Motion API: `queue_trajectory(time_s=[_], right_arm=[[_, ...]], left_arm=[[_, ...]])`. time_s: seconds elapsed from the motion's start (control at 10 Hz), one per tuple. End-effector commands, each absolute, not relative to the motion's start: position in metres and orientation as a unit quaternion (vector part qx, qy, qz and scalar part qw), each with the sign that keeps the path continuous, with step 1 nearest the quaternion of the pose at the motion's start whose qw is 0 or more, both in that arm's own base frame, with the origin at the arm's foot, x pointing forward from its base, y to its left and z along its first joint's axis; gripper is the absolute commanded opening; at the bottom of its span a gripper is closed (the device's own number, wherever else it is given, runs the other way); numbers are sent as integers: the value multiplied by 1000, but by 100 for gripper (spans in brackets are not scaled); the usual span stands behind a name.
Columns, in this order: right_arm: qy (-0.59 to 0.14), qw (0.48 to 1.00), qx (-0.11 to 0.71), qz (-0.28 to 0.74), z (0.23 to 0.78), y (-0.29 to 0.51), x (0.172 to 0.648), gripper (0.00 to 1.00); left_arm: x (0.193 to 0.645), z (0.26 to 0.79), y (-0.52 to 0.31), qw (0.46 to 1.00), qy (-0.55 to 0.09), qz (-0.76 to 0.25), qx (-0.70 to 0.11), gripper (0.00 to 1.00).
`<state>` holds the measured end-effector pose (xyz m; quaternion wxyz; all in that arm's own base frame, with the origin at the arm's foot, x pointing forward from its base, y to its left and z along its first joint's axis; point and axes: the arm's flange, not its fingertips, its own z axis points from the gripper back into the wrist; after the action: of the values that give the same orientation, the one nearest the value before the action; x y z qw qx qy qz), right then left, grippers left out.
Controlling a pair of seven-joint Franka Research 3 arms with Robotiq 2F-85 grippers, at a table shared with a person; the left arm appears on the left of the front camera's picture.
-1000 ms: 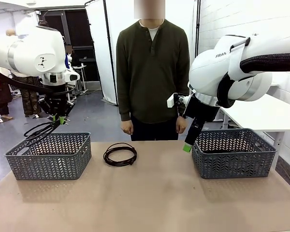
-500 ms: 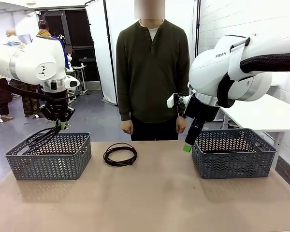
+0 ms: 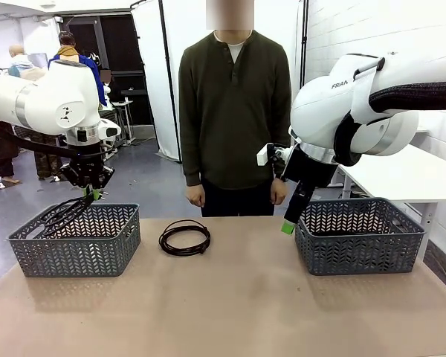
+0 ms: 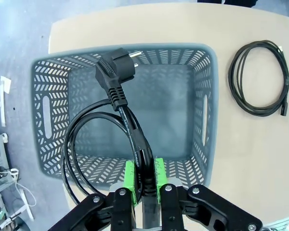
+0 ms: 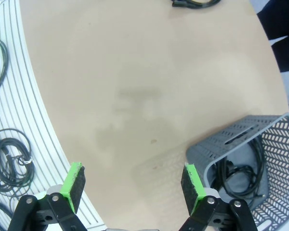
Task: Organize the cables according to human instructions.
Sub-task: Pick up a bundle of cables and place it in the basket indicated by the human.
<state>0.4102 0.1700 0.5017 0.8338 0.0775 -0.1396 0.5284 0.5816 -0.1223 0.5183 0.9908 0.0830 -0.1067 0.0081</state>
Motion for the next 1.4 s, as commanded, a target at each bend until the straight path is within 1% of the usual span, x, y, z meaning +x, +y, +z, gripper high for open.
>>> queue_trajectory(time_s=[0.0, 0.1, 0.6, 0.9, 1.3], right_arm=[[-140, 834, 76, 528, 501, 170, 411, 100], [-140, 834, 76, 528, 501, 170, 411, 100], [-140, 834, 76, 528, 501, 170, 411, 100], [-140, 834, 76, 528, 501, 170, 411, 100], [-140, 834, 76, 528, 501, 170, 411, 100]], left_arm=[[590, 521, -117, 988, -120, 8, 92, 0], [592, 521, -117, 988, -123, 12, 95, 5], [595, 519, -113, 985, -142, 40, 88, 100], [588, 526, -115, 987, -136, 30, 80, 100], [578, 531, -118, 989, -123, 43, 65, 100]])
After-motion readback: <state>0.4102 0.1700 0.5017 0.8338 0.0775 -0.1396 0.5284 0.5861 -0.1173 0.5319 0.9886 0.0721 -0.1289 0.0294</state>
